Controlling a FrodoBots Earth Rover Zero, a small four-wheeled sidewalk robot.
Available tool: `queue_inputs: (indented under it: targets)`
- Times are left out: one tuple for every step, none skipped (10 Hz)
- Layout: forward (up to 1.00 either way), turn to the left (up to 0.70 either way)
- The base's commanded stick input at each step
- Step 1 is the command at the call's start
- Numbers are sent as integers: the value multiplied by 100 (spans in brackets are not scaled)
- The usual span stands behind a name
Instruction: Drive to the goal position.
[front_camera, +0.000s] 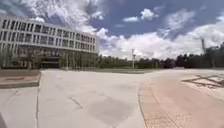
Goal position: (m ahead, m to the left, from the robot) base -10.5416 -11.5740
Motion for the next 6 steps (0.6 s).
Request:
queue_inputs:
  targets:
    - [70, 0]
    - [70, 0]
    - [70, 0]
    - [70, 0]
    - [70, 0]
    - [70, 5]
